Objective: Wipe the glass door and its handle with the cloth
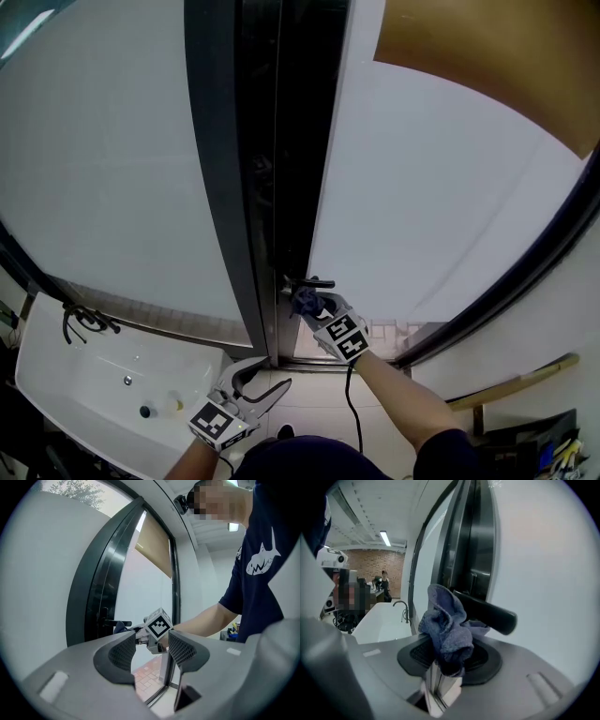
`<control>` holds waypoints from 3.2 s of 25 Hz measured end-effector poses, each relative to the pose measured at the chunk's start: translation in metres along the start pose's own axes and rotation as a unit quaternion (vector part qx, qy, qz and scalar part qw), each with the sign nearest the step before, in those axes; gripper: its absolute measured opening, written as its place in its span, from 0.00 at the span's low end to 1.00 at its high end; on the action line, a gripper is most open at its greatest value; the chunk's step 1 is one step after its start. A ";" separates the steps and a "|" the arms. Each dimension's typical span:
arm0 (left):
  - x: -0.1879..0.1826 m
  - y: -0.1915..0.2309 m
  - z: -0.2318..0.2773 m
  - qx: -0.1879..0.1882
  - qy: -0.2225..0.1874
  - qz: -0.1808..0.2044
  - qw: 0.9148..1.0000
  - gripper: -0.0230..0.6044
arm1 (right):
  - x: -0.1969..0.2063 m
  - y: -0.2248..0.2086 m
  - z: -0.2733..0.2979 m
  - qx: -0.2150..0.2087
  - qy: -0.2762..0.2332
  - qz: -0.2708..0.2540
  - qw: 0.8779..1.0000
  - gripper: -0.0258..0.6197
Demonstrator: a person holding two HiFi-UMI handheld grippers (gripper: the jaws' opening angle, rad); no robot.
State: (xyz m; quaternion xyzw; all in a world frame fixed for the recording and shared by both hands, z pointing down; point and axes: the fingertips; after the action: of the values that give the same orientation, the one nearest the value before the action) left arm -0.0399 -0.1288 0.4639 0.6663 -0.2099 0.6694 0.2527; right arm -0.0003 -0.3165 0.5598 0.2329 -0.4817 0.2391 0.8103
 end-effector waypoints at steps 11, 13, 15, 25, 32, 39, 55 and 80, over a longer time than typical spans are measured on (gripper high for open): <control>0.012 0.017 -0.019 -0.023 0.023 -0.006 0.999 0.38 | -0.036 -0.002 0.051 0.014 -0.078 0.105 0.991 0.26; 0.011 0.019 -0.018 -0.023 0.023 -0.006 0.999 0.38 | -0.033 -0.002 0.052 0.004 -0.061 0.099 0.993 0.26; 0.008 0.021 -0.015 -0.021 0.022 -0.004 1.000 0.38 | -0.027 -0.001 0.051 0.000 -0.042 0.083 0.996 0.26; 0.007 0.014 -0.009 -0.007 0.017 -0.001 1.000 0.38 | 0.021 -0.024 0.031 0.062 0.057 0.010 0.996 0.26; 0.014 0.018 -0.012 -0.010 0.024 -0.004 1.000 0.38 | -0.022 -0.002 0.030 0.011 -0.047 0.074 0.996 0.26; 0.007 0.017 -0.007 -0.003 0.016 -0.001 1.000 0.38 | -0.041 0.005 0.054 0.021 -0.067 0.127 0.989 0.26; 0.009 0.016 0.000 0.002 0.015 -0.006 1.000 0.38 | 0.010 -0.021 0.036 0.055 -0.002 0.095 0.994 0.26; 0.021 0.029 -0.004 -0.012 0.032 -0.010 0.999 0.38 | 0.032 -0.008 0.077 0.002 -0.018 0.163 0.986 0.26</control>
State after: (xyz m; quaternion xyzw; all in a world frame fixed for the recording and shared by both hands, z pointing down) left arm -0.0602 -0.1479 0.4861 0.6433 -0.2028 0.6855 0.2740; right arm -0.0339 -0.3643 0.6202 0.1569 -0.5268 0.3648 0.7515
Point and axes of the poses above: the fingertips, and each gripper's own axes: z forward along the fingers, y to its left, x out of its underside, and after that the axes turned 1 degree about z, right-handed
